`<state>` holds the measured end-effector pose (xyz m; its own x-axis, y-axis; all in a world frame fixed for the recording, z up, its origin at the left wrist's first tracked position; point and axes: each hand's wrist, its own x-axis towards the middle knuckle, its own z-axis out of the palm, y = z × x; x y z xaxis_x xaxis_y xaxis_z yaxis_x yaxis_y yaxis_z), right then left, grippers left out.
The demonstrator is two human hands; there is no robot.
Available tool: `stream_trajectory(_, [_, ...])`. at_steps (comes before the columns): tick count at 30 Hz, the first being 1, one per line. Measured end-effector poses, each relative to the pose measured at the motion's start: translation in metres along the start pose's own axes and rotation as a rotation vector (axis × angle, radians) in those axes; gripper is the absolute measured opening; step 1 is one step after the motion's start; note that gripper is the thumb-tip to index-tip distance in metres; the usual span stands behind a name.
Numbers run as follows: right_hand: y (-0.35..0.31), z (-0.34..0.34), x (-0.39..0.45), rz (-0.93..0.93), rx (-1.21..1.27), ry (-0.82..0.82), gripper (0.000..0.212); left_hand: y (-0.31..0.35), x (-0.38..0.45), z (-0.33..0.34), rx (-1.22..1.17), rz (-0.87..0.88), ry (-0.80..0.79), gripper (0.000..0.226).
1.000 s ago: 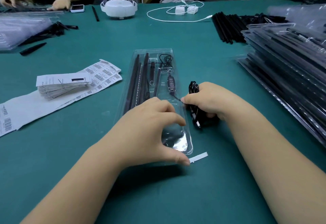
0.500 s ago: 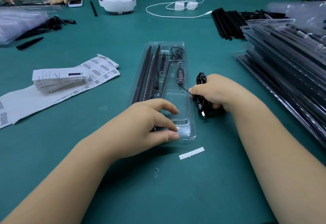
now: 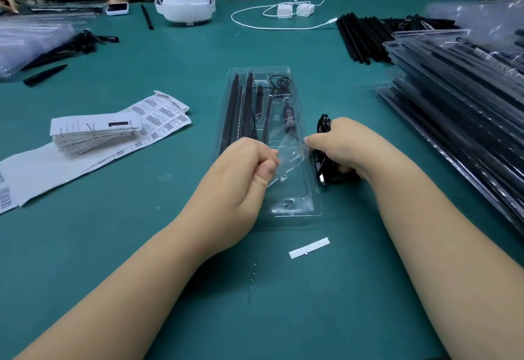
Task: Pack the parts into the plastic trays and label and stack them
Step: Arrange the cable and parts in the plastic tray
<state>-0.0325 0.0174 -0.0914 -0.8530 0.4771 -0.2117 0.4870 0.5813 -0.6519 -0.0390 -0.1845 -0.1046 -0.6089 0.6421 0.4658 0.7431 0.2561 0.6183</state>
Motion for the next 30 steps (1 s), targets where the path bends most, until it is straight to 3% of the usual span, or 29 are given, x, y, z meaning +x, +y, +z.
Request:
stream_trajectory(5, [0.004, 0.005, 0.001, 0.04, 0.321, 0.13, 0.026, -0.006, 0.002, 0.002, -0.087, -0.001, 0.04, 0.019])
stream_trajectory(9, [0.004, 0.004, 0.003, 0.127, 0.671, 0.141, 0.028, -0.004, 0.004, 0.002, -0.116, -0.005, -0.007, 0.018])
stream_trajectory(12, [0.009, 0.004, 0.007, -0.052, 0.372, 0.357, 0.022, -0.001, 0.004, 0.004, -0.07, 0.012, -0.084, 0.02])
stream_trajectory(14, [0.005, 0.003, 0.008, -0.156, 0.327, 0.452, 0.019, 0.001, 0.003, 0.006, -0.058, 0.006, -0.102, 0.02])
stream_trajectory(19, [0.008, 0.006, 0.006, -0.063, 0.66, 0.311, 0.031, -0.001, 0.002, 0.005, -0.037, 0.029, -0.11, 0.014])
stream_trajectory(25, [0.0, 0.012, 0.002, -0.209, 0.551, 0.471, 0.019, 0.0, 0.003, 0.007, 0.02, 0.032, -0.141, 0.013])
stream_trajectory(30, [-0.001, 0.007, 0.0, 0.078, 1.134, 0.332, 0.02, 0.002, 0.002, 0.008, 0.022, 0.024, -0.094, 0.011])
